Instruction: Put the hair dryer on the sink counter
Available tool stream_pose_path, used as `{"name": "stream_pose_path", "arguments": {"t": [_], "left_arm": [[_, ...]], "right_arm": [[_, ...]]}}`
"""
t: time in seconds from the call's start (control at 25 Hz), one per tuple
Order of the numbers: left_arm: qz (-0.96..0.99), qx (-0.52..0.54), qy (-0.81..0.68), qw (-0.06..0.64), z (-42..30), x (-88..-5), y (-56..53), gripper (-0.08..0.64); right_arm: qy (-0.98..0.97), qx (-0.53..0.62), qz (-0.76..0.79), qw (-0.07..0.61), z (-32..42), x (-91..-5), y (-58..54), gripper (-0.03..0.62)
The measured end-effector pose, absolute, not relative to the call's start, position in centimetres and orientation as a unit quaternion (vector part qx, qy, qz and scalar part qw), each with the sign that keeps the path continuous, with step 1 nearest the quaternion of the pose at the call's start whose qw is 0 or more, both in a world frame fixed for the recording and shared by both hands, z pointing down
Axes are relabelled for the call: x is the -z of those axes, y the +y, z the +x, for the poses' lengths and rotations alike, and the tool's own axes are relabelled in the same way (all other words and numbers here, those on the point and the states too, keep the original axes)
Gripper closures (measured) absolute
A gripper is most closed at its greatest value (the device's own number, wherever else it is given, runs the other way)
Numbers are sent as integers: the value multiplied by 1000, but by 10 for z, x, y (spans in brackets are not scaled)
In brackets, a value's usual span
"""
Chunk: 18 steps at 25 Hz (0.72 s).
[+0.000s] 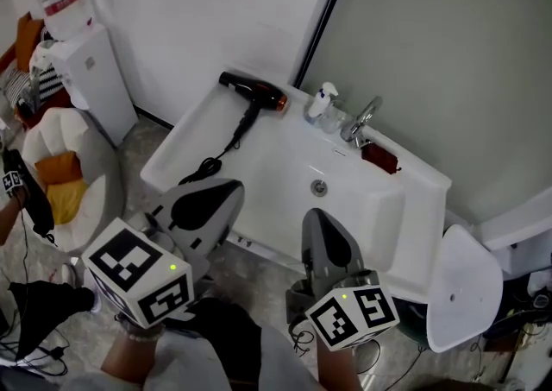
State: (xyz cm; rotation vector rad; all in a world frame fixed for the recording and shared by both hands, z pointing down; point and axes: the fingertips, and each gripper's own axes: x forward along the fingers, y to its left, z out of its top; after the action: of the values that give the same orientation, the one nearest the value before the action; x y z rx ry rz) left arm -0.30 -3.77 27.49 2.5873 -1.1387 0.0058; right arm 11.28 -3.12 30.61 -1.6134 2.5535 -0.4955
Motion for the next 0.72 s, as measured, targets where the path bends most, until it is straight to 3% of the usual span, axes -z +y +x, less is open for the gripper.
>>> {"name": "stream_pose_path", "arguments": {"t": [0.72], "left_arm": [[912,-16,-374,167,0,-294,-40,557]], "right_arm": [[818,161,-552,24,109,-317,-31,595]]}}
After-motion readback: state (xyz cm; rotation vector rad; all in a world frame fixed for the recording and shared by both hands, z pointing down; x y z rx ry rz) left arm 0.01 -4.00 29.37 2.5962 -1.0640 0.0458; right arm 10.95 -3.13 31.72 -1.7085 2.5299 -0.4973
